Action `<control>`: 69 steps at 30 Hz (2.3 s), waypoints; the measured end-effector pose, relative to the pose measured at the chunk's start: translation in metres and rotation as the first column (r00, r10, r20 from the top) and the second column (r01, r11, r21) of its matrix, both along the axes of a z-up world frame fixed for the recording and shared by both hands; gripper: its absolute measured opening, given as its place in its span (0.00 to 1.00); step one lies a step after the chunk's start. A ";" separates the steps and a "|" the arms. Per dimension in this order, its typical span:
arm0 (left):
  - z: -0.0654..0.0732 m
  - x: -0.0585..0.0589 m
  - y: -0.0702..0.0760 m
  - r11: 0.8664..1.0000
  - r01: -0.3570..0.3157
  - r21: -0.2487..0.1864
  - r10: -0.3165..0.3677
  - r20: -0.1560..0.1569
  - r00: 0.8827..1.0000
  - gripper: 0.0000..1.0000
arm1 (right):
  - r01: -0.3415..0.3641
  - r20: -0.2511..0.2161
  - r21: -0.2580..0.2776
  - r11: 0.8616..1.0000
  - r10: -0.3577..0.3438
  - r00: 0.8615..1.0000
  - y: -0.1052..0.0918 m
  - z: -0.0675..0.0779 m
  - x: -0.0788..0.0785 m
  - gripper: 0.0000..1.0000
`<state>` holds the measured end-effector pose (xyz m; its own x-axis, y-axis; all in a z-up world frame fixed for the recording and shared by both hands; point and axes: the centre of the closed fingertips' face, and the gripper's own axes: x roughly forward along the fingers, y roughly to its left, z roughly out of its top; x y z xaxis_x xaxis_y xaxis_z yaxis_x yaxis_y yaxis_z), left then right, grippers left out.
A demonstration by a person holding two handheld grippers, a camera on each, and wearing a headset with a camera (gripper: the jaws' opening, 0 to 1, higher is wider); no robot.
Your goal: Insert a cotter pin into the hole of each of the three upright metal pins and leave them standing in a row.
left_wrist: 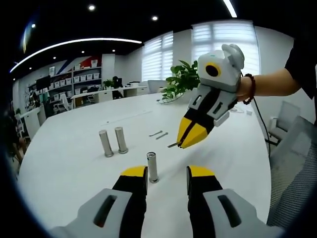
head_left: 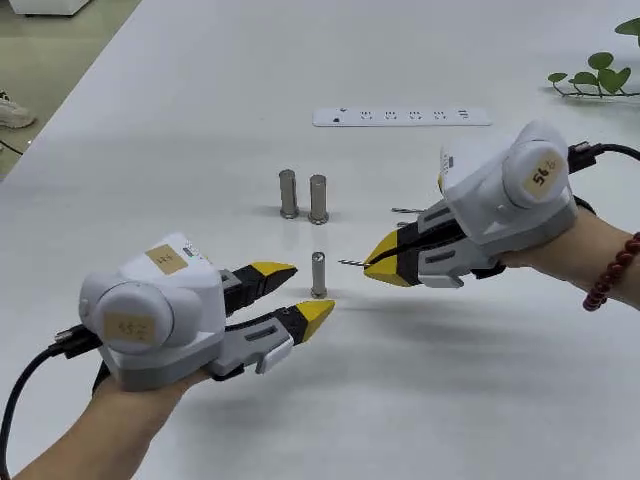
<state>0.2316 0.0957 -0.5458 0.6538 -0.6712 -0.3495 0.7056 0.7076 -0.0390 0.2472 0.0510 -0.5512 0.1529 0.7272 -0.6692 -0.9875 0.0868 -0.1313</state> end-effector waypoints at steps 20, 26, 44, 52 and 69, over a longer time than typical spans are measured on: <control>-0.032 0.034 -0.001 0.993 -0.105 0.051 0.107 -0.048 0.993 0.19 | -0.010 0.004 -0.018 1.000 0.010 1.000 0.003 -0.015 0.010 0.00; -0.037 0.039 -0.004 0.992 -0.112 0.054 0.115 -0.056 0.992 0.15 | -0.017 0.008 -0.017 1.000 0.017 1.000 0.005 -0.017 0.010 0.00; -0.041 0.042 -0.007 0.993 -0.109 0.039 0.112 -0.077 0.991 0.06 | -0.038 0.013 -0.005 0.999 0.038 0.999 0.013 -0.014 0.013 0.00; -0.041 0.042 -0.008 0.994 -0.099 0.051 0.103 -0.066 0.993 0.06 | -0.045 0.020 -0.016 0.999 0.046 0.999 0.015 -0.016 0.013 0.00; -0.042 0.043 -0.008 0.994 -0.092 0.058 0.095 -0.060 0.994 0.06 | -0.070 0.038 -0.022 0.997 0.071 0.997 0.025 -0.016 0.015 0.00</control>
<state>0.2744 0.0875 -0.5879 0.6882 -0.5869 -0.4266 0.6337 0.7725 -0.0405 0.2626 0.0761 -0.5670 0.1281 0.7230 -0.6788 -0.9852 0.0139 -0.1711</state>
